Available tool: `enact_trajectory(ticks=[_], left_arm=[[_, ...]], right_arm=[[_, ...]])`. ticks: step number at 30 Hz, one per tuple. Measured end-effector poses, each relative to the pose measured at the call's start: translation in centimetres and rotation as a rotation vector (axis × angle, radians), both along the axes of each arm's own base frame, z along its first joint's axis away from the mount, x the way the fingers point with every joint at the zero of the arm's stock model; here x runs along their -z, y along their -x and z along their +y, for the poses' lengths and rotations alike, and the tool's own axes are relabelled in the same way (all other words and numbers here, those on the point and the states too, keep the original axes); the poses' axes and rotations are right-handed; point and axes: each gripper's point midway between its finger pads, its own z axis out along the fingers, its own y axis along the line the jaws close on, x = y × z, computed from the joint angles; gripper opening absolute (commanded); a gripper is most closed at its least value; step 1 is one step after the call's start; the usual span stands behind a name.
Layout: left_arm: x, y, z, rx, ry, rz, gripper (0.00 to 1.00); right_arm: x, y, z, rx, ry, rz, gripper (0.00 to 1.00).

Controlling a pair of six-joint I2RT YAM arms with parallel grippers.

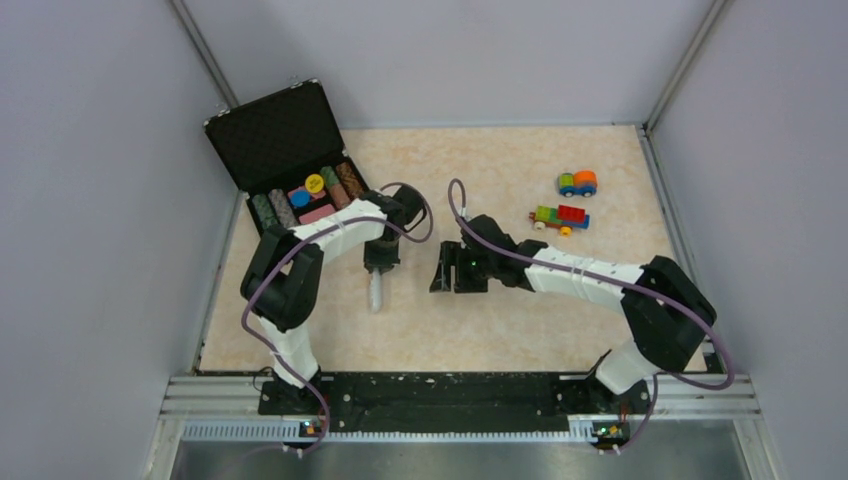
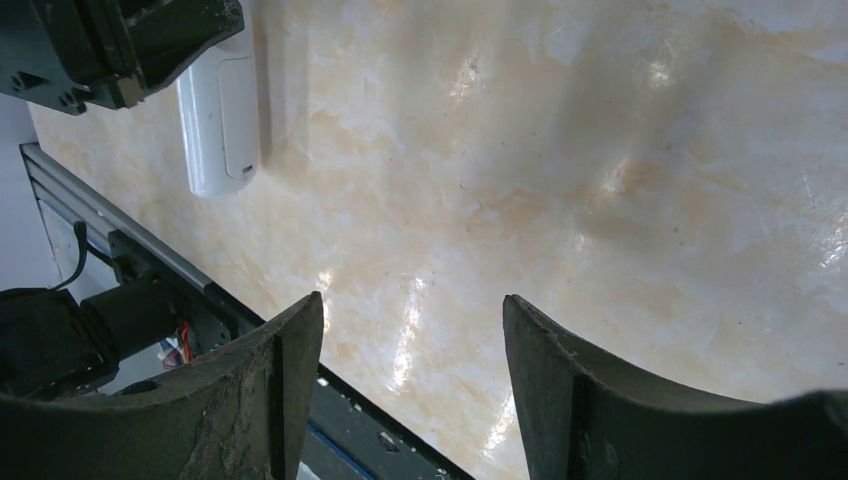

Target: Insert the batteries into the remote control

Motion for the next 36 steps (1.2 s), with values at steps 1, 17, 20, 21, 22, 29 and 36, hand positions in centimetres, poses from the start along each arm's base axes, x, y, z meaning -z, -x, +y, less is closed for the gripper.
enact_trajectory(ticks=[1,17,20,21,22,29,36], left_arm=[[0.1,-0.1,-0.3,-0.001,-0.005,-0.003,0.11],[1.1,0.3,-1.5,-0.029,-0.036,-0.004,0.35],[1.2,0.4,-2.1,-0.027,-0.018,-0.005,0.36],[1.2,0.4,-2.3,-0.026,-0.013,-0.005,0.37],[1.2,0.4,-2.4,-0.026,-0.010,-0.005,0.37],[1.2,0.4,-2.6,-0.024,-0.002,-0.004,0.00],[1.0,0.4,-2.5,-0.023,0.002,-0.021,0.00]], right_arm=[[-0.1,0.0,-0.1,0.002,0.002,0.002,0.64],[0.0,-0.6,-2.4,0.068,0.019,0.016,0.63],[0.0,-0.5,-2.5,0.069,0.019,0.015,0.63],[0.1,-0.5,-2.6,0.070,0.022,0.015,0.63],[0.2,-0.5,-2.6,0.070,0.024,0.017,0.63],[0.5,-0.3,-2.8,0.072,0.032,0.021,0.63],[1.1,0.0,-3.1,0.071,0.038,0.028,0.63]])
